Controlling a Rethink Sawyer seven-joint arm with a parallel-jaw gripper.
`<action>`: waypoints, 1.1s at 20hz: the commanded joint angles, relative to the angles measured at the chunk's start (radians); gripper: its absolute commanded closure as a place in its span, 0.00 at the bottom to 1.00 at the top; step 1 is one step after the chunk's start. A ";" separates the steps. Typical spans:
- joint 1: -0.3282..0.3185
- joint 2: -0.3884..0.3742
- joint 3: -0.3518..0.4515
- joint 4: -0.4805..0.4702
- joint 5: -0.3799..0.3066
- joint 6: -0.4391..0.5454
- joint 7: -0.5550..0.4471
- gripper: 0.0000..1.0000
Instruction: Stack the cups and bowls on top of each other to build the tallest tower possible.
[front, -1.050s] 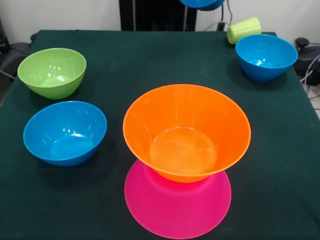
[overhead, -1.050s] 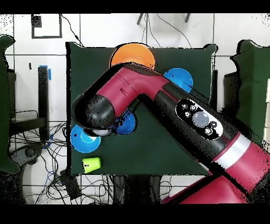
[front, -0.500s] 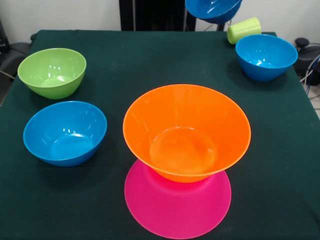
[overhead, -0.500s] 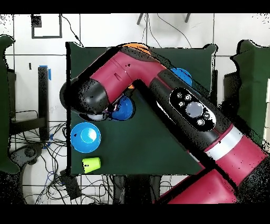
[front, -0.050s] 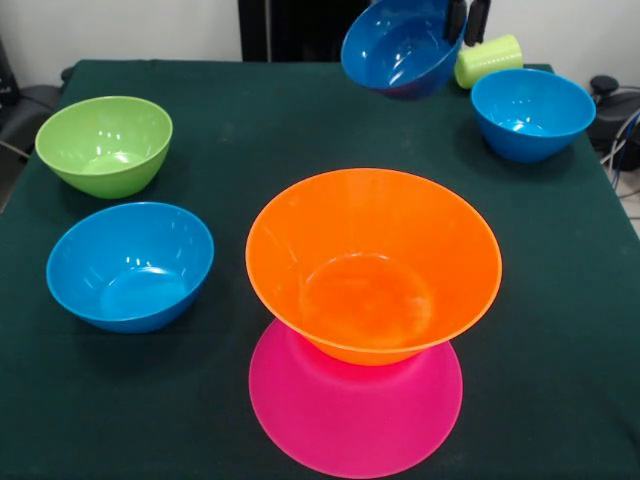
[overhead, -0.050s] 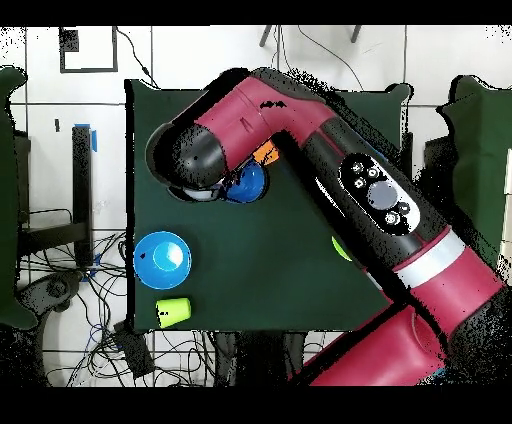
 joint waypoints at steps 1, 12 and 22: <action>0.056 0.099 -0.026 0.107 -0.138 -0.042 -0.187 1.00; 0.103 0.096 0.012 0.167 -0.218 0.023 -0.125 1.00; 0.152 0.073 0.058 0.268 -0.222 0.094 -0.173 1.00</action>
